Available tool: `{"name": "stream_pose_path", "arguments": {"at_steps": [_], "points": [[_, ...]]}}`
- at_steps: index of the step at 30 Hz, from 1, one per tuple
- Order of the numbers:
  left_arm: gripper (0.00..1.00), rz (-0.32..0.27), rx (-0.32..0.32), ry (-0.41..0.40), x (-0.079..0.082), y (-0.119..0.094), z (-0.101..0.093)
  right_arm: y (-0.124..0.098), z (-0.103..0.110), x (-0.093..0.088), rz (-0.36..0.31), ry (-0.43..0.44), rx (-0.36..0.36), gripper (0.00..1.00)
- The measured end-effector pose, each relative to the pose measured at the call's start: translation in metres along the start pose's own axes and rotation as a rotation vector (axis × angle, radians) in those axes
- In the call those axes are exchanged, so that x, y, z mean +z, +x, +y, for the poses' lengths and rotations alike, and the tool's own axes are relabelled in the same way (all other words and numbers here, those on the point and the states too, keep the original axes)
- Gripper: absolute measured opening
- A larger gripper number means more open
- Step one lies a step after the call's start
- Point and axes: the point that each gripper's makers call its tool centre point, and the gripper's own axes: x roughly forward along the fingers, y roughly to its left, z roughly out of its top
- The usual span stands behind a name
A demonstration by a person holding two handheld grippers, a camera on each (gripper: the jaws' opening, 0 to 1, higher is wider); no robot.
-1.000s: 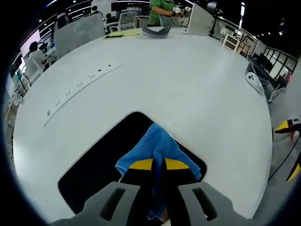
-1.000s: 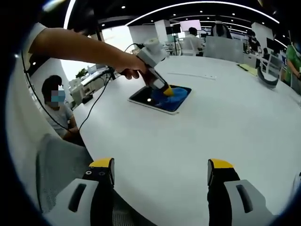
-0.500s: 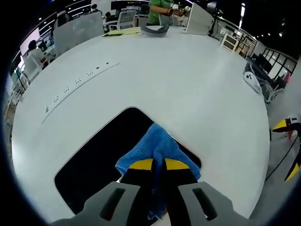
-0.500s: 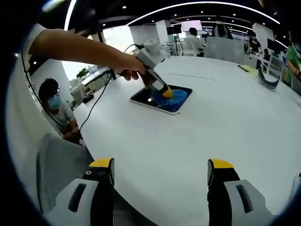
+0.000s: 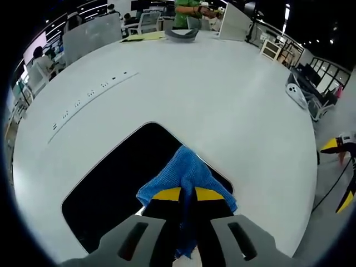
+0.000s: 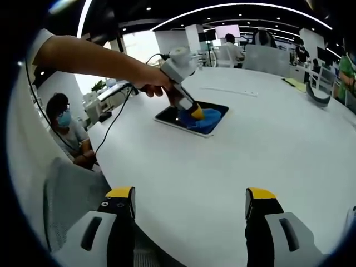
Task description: Wipe the mirror surface with the cleaning cloth until all visible marks leave the cleaned area.
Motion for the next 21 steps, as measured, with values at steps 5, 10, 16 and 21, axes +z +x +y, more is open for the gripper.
{"name": "stream_pose_path", "arguments": {"at_steps": [5, 10, 16, 21], "points": [[0.05, 0.005, -0.01, -0.001, -0.0032, -0.0008, -0.0028, 0.0013, 0.0014, 0.001, 0.0, -0.004, 0.004, 0.8], [0.05, 0.003, -0.013, -0.003, -0.0061, -0.0021, -0.0057, 0.0023, 0.0026, 0.003, 0.001, -0.009, 0.008, 0.8], [0.05, 0.008, -0.018, -0.009, -0.0074, -0.0025, -0.007, 0.0015, 0.0025, 0.0034, -0.001, -0.01, 0.006, 0.8], [0.05, 0.006, -0.016, -0.013, -0.0095, -0.0035, -0.0098, 0.0018, 0.0042, 0.0007, 0.002, -0.007, 0.009, 0.8]]}}
